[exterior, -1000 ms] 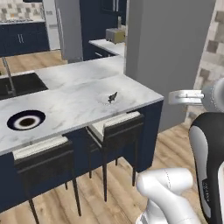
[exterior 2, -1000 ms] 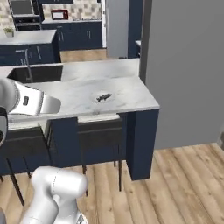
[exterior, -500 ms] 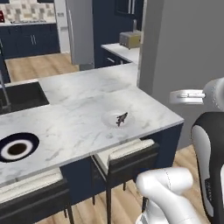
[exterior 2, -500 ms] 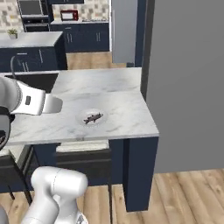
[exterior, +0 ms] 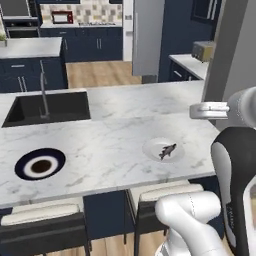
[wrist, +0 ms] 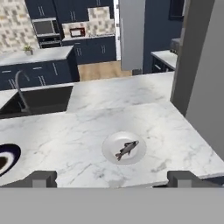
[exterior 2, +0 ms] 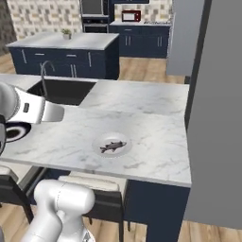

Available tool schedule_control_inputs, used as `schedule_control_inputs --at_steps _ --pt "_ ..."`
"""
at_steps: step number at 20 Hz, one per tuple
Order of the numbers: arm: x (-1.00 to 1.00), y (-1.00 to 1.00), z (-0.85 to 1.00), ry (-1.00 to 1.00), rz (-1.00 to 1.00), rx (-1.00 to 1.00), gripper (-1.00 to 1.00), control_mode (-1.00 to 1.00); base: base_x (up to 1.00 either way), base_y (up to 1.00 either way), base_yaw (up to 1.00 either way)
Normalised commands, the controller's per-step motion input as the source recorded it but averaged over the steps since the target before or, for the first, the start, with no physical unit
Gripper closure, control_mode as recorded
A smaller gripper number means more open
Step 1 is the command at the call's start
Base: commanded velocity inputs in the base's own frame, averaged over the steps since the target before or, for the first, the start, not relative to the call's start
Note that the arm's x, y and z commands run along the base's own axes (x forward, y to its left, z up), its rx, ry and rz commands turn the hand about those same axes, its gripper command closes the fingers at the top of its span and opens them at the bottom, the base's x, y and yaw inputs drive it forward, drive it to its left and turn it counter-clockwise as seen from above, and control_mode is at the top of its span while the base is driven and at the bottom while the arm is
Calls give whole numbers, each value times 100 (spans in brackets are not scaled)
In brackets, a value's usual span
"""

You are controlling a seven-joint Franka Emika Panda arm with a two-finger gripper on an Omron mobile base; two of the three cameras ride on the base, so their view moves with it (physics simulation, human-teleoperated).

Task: Transport the fish and sweet potato to the fridge. Place the fish on the rack containing meat and place the sweet potato on the rack containing the vegetable, ensuring meats and vegetables are on different racks.

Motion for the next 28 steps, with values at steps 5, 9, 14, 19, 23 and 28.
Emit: schedule_control_inputs --at_steps 5,9,14,19,23,28 --pt "0 0 0 0 0 0 -100 100 90 -30 27" --pt "0 0 0 0 0 0 -100 100 86 -38 15" --pt "79 -6 -41 9 0 16 -100 -100 17 -3 0" --pt "55 0 -60 38 -22 6 -100 -100 0 0 0" --pt "49 -4 -51 33 -40 0 -100 -100 0 0 0" --pt "63 -32 -53 17 -13 5 -100 -100 0 0 0"
